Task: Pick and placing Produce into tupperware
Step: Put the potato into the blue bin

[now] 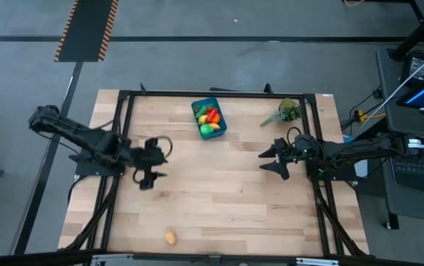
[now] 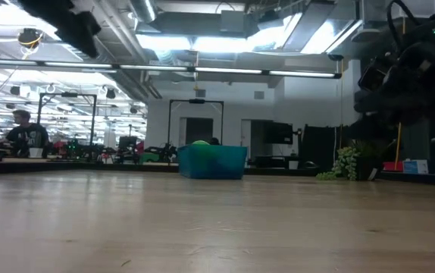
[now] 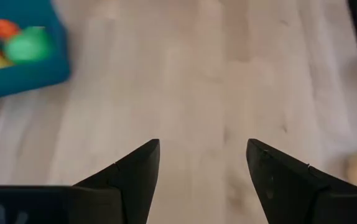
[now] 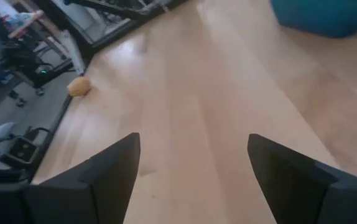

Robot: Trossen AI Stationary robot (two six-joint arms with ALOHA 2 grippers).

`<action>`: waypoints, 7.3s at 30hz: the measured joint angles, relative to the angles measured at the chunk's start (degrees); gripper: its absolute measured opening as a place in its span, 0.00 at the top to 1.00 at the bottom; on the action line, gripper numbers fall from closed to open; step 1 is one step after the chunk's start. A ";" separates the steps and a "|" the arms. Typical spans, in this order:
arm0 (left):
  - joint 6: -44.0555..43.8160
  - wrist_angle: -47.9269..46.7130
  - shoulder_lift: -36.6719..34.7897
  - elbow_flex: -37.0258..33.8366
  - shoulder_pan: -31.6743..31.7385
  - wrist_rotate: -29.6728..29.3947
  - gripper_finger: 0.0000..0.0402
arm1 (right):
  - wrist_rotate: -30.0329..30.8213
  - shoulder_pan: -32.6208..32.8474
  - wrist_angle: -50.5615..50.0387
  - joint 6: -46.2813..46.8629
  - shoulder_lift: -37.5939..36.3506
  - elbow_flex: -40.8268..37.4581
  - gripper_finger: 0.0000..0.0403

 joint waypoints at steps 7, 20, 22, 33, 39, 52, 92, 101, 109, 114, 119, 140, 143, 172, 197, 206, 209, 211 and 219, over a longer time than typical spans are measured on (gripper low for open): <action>-7.58 0.13 6.19 -0.09 -13.82 -5.02 0.42 | 4.61 5.18 4.95 1.61 -0.02 0.02 0.26; -14.47 5.43 25.87 6.44 -24.97 -2.67 0.42 | 14.01 14.42 5.65 10.68 0.00 0.02 0.26; -12.13 5.26 29.48 10.11 -25.62 -1.59 0.42 | 15.40 15.72 5.80 10.71 0.00 0.02 0.26; -7.37 -8.13 44.99 31.10 -28.37 0.99 0.42 | 19.04 19.62 8.10 12.38 -0.01 0.01 0.26; -4.83 -7.90 50.31 36.87 -28.33 3.94 0.42 | 20.75 21.15 8.10 12.46 -0.01 0.02 0.26; -13.25 -7.74 51.20 38.14 -28.55 4.09 0.42 | 25.02 24.33 8.56 13.73 0.00 0.01 0.26; -9.71 1.68 51.16 27.09 -28.77 5.30 0.42 | 26.12 25.39 8.01 13.33 0.00 0.02 0.26; -8.92 5.15 55.29 26.36 -28.77 8.52 0.42 | 26.12 25.39 7.99 13.31 0.00 0.00 0.26; -7.10 4.48 58.68 26.47 -28.79 9.53 0.42 | 26.12 25.39 7.96 13.44 0.00 0.02 0.26; -6.43 4.39 58.82 26.98 -28.79 9.51 0.42 | 26.12 25.39 7.96 13.46 0.00 0.02 0.26; -3.07 3.98 58.92 27.20 -28.81 8.25 0.42 | 26.12 25.39 7.97 13.48 0.00 0.02 0.26; 0.96 3.76 59.01 27.61 -27.56 5.09 0.42 | 26.12 25.39 7.97 13.51 0.00 0.00 0.26; 0.08 4.11 59.16 28.76 -26.20 2.53 0.42 | 26.12 25.39 7.97 13.48 0.00 0.01 0.26; 8.59 5.58 59.05 32.35 -22.51 0.46 0.42 | 26.66 27.18 7.46 14.75 0.01 0.02 0.26; 8.33 10.04 59.08 36.09 -15.75 3.87 0.42 | 26.64 27.19 5.32 14.77 0.02 0.02 0.26; 7.67 15.04 60.57 36.04 -15.55 6.27 0.42 | 26.64 27.20 4.49 14.88 0.61 0.02 0.26; 6.33 14.51 60.98 36.06 -15.67 6.11 0.42 | 26.64 27.20 4.49 14.97 1.52 0.02 0.26; 5.62 14.60 61.00 36.04 -15.80 5.96 0.43 | 26.64 27.20 4.56 14.98 2.28 0.02 0.26; 4.24 14.89 60.97 36.04 -15.75 5.08 0.47 | 26.64 27.20 4.59 17.79 5.56 0.02 0.26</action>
